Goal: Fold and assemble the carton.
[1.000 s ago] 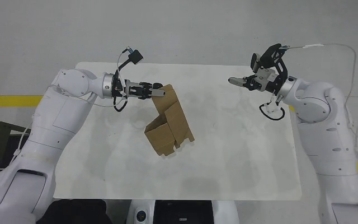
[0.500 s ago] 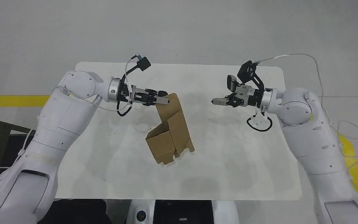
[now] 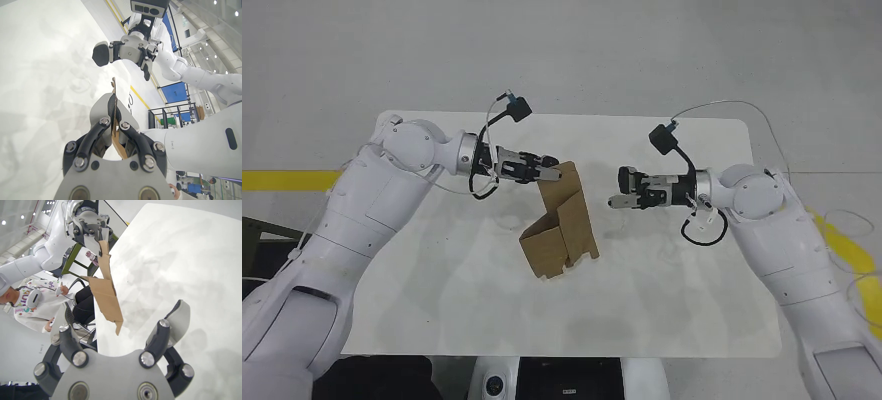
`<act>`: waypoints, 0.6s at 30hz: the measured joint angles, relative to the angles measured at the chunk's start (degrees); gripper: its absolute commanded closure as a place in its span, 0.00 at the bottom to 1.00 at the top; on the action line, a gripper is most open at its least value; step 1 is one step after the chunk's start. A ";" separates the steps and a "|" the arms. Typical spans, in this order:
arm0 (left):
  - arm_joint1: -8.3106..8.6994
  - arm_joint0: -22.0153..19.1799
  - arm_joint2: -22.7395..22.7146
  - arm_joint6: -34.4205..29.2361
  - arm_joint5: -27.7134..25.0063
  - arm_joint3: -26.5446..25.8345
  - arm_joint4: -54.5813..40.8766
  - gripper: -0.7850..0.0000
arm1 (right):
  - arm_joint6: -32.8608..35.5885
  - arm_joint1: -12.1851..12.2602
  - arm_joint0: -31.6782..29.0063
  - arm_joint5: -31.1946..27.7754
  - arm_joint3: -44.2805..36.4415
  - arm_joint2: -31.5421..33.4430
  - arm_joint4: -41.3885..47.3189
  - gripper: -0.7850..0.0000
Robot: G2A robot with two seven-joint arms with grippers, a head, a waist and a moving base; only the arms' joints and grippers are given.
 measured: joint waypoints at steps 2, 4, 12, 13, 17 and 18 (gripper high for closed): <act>-0.34 -0.63 1.58 0.76 -0.76 -0.14 -0.56 1.00 | -0.07 -0.05 0.42 -0.05 0.21 -1.10 0.29 0.00; -0.60 -1.03 2.83 1.31 -1.30 -0.06 -1.65 1.00 | -0.36 -0.11 0.73 -0.34 0.55 -1.99 0.60 0.00; -1.21 -2.53 6.65 2.40 -2.39 1.38 -7.44 1.00 | -1.03 0.00 2.12 -1.02 0.49 -7.14 2.97 0.00; -1.24 -2.71 6.96 2.51 -2.50 1.56 -7.78 1.00 | -1.21 0.06 2.31 -1.20 0.49 -7.66 3.21 0.00; -1.36 -3.66 8.13 3.55 -3.54 2.76 -8.13 1.00 | -1.63 0.32 3.47 -1.62 0.11 -10.48 4.27 0.00; -1.41 -3.83 8.40 3.71 -3.70 2.95 -8.21 1.00 | -1.74 0.38 3.74 -1.73 0.15 -11.09 4.52 0.00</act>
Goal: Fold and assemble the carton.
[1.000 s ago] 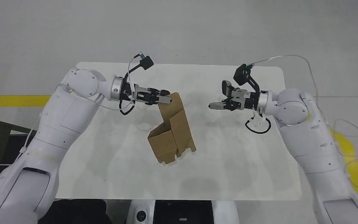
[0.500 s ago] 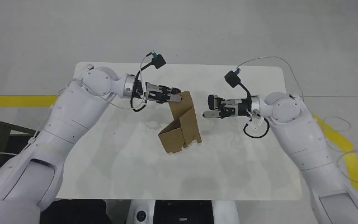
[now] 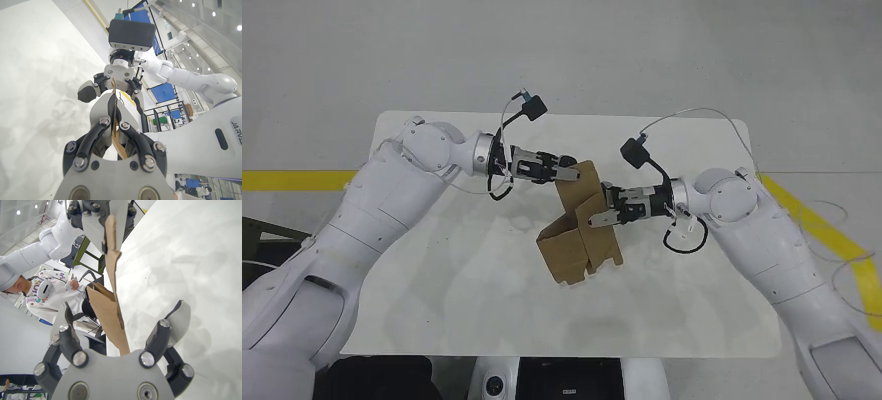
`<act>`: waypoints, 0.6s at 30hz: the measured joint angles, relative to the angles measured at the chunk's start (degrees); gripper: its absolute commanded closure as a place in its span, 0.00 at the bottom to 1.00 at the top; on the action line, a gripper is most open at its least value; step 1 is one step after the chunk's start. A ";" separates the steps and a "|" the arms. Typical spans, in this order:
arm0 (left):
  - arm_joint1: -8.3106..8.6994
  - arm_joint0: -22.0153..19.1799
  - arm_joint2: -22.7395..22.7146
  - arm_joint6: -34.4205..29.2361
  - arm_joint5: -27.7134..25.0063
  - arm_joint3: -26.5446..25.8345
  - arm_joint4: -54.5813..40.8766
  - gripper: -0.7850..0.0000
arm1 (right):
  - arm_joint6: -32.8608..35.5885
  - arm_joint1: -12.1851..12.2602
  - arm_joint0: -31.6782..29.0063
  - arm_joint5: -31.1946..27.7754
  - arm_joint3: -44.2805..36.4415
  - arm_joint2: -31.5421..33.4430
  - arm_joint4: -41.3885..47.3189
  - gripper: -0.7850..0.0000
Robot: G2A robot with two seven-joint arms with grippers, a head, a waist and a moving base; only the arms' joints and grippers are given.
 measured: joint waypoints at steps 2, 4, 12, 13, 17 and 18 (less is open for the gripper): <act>-0.09 -0.37 0.63 0.24 -0.24 0.31 -0.28 1.00 | -0.35 0.13 0.64 -0.35 0.29 -1.36 0.73 0.00; -0.15 -0.65 1.15 0.34 -0.34 0.49 -0.55 1.00 | -0.68 0.24 1.24 -0.67 0.63 -2.46 1.23 0.07; -0.15 -1.34 2.89 0.65 -0.65 1.21 -2.27 1.00 | -2.13 0.83 3.59 -2.13 2.52 -6.92 2.58 0.75; -0.13 -1.39 3.03 0.68 -0.68 1.28 -2.46 1.00 | -2.29 0.91 3.81 -2.29 2.68 -7.34 2.76 0.79; -0.01 -1.65 3.68 0.97 -0.98 1.63 -2.81 1.00 | -3.01 1.29 4.65 -3.01 3.27 -9.14 3.75 0.93; 0.02 -1.69 3.84 1.07 -1.07 1.74 -2.77 1.00 | -3.15 1.36 4.83 -3.15 3.37 -9.51 3.98 0.96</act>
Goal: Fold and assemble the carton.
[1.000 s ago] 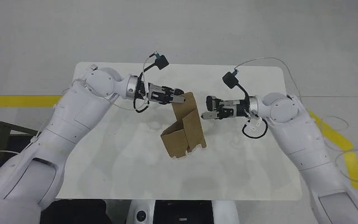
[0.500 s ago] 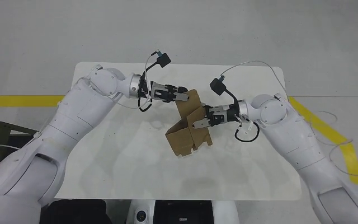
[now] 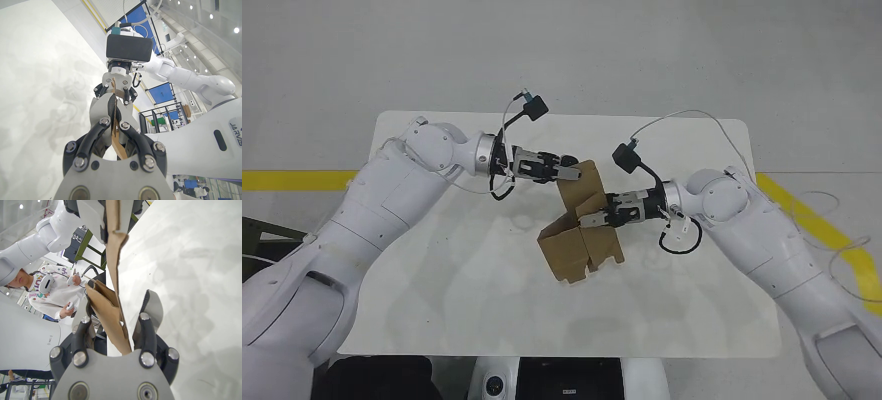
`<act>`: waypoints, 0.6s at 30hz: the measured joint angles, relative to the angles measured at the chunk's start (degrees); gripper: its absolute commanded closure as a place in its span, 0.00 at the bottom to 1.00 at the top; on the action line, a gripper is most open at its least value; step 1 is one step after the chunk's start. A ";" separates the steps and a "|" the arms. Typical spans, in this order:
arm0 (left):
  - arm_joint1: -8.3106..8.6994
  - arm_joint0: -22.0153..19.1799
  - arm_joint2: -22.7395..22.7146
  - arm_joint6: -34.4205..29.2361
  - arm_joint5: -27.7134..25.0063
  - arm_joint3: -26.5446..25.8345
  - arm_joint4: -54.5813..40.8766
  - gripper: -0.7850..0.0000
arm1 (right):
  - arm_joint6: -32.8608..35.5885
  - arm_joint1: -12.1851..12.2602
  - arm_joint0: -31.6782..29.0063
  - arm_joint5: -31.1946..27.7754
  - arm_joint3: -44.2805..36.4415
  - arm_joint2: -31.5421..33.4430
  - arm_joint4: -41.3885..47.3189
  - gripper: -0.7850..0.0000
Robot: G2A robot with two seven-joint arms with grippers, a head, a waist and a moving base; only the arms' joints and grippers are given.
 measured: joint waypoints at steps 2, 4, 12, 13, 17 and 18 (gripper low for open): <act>0.07 -0.13 0.39 0.26 -0.25 0.17 0.25 1.00 | -0.33 0.14 0.47 -0.32 0.26 -0.82 0.45 1.00; 0.14 -0.23 0.67 0.48 -0.48 0.30 0.28 1.00 | -0.62 0.22 0.89 -0.61 0.45 -1.50 0.82 1.00; 0.52 -0.80 1.45 2.06 -2.07 0.57 0.19 0.00 | -1.61 0.46 2.73 -1.60 1.69 -4.21 2.12 1.00; 0.58 -0.84 1.41 2.36 -2.37 0.53 -0.09 0.00 | -1.69 0.48 2.90 -1.69 1.83 -4.46 2.26 1.00; 1.04 -1.19 1.09 4.22 -4.23 -0.34 -0.31 0.00 | -1.94 0.58 3.53 -1.93 2.63 -5.37 3.19 1.00; 1.19 -1.24 1.00 4.67 -4.68 -0.47 -0.08 0.00 | -2.00 0.59 3.60 -1.99 2.90 -5.45 3.51 1.00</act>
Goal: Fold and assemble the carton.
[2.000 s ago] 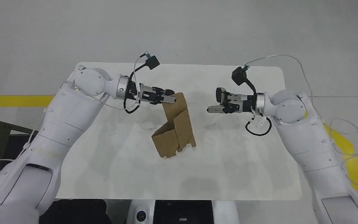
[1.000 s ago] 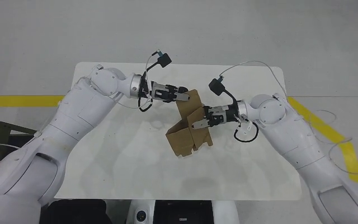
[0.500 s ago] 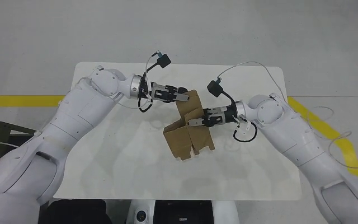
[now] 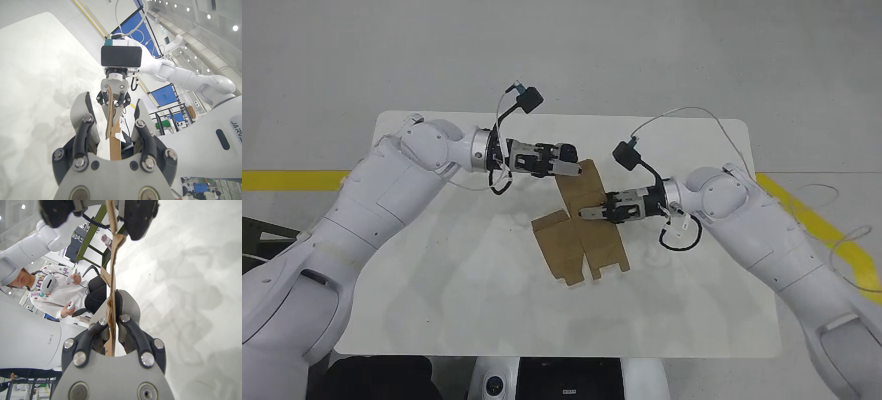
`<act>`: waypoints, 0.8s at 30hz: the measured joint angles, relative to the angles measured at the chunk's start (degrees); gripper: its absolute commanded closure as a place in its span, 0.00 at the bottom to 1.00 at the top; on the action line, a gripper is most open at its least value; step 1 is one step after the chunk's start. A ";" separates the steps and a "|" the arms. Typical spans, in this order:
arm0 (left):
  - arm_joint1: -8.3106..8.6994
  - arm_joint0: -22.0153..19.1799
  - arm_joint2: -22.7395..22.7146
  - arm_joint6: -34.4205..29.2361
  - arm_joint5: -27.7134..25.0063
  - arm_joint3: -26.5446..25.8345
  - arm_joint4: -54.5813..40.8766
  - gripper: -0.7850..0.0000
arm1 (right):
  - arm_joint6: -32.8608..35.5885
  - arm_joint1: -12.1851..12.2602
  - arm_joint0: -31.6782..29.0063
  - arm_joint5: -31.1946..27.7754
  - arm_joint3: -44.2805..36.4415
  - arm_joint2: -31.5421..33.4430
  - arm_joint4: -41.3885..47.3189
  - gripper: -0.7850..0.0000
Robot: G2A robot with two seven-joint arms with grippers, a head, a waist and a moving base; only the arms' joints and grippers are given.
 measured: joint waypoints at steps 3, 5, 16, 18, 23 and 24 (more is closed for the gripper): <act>0.57 0.05 -0.23 1.34 -1.34 0.26 1.51 0.00 | -0.46 0.02 0.08 -0.46 0.93 0.03 1.00 1.00; 0.98 0.63 -0.38 2.16 -2.15 0.82 2.19 0.00 | -1.07 0.01 -0.05 -1.07 1.59 0.29 1.61 1.00; 3.01 4.85 -1.97 3.68 -3.64 0.07 4.23 0.00 | -6.99 -0.57 -1.69 -1.50 4.63 3.49 3.34 1.00; 3.34 5.51 -2.33 3.59 -3.56 -0.67 4.88 0.00 | -8.40 -0.71 -1.99 -1.33 4.71 4.09 2.98 1.00; 3.76 6.56 -2.50 2.09 -2.06 -2.66 7.41 0.00 | -11.89 -1.04 -2.93 -1.55 4.97 5.70 2.58 1.00; 3.78 6.73 -2.58 2.01 -1.98 -2.91 7.63 0.00 | -12.39 -1.09 -3.10 -1.66 4.96 5.98 2.53 1.00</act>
